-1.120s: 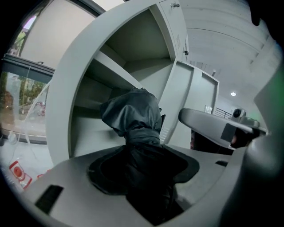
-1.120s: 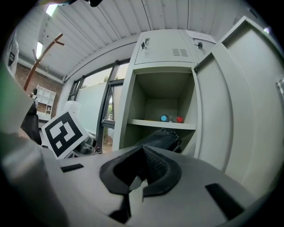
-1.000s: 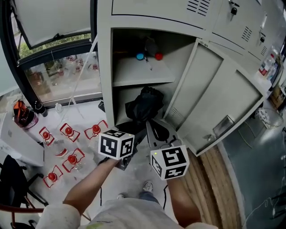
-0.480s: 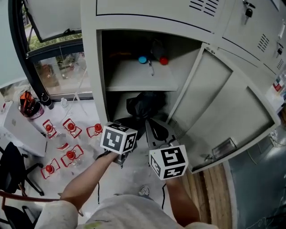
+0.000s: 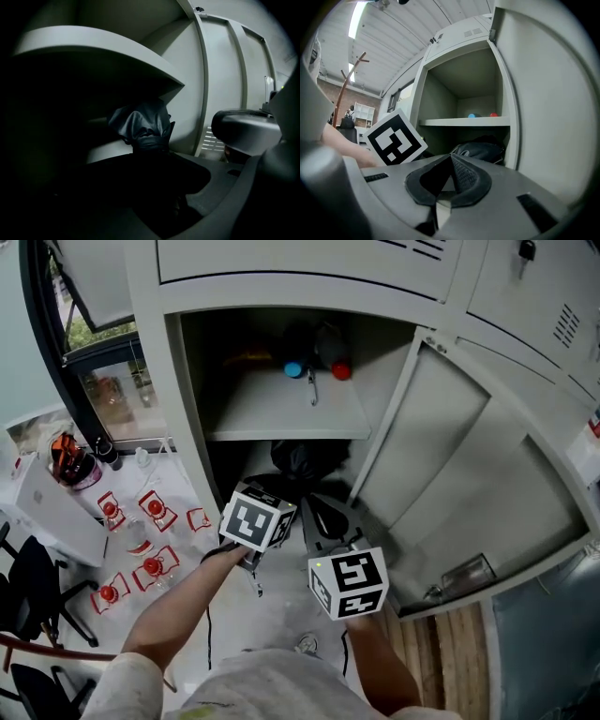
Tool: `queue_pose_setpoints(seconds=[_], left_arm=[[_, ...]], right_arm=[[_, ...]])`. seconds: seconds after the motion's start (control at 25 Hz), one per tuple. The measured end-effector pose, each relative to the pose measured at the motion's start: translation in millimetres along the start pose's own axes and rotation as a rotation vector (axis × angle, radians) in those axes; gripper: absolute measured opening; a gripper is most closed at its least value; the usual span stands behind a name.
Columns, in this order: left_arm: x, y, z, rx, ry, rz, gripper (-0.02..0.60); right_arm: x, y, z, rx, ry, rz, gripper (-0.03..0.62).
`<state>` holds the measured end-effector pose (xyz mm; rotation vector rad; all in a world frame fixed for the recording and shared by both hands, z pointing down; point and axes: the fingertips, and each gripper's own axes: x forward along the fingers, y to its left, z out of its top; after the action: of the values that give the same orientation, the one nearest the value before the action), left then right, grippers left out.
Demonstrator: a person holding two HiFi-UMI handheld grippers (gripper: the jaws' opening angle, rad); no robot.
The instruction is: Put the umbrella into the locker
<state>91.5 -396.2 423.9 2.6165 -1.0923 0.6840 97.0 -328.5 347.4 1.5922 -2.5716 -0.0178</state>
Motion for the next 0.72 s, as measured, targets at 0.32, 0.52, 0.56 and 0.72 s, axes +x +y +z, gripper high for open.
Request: queue_pose_setpoints(seconds=[0.32, 0.52, 0.56, 0.72], left_arm=[[18, 20, 15, 0.063, 0.028, 0.055, 0.244], [29, 27, 15, 0.094, 0.058, 0.069, 0.244], [32, 29, 15, 0.102, 0.063, 0.072, 0.244], [38, 38, 18, 0.132, 0.074, 0.088, 0.244]], right_arm=[[11, -8, -6, -0.004, 0.013, 0.031, 0.003], [18, -11, -8, 0.005, 0.011, 0.046, 0.003], [19, -12, -8, 0.010, 0.012, 0.047, 0.003], [23, -19, -12, 0.030, 0.029, 0.040, 0.003]])
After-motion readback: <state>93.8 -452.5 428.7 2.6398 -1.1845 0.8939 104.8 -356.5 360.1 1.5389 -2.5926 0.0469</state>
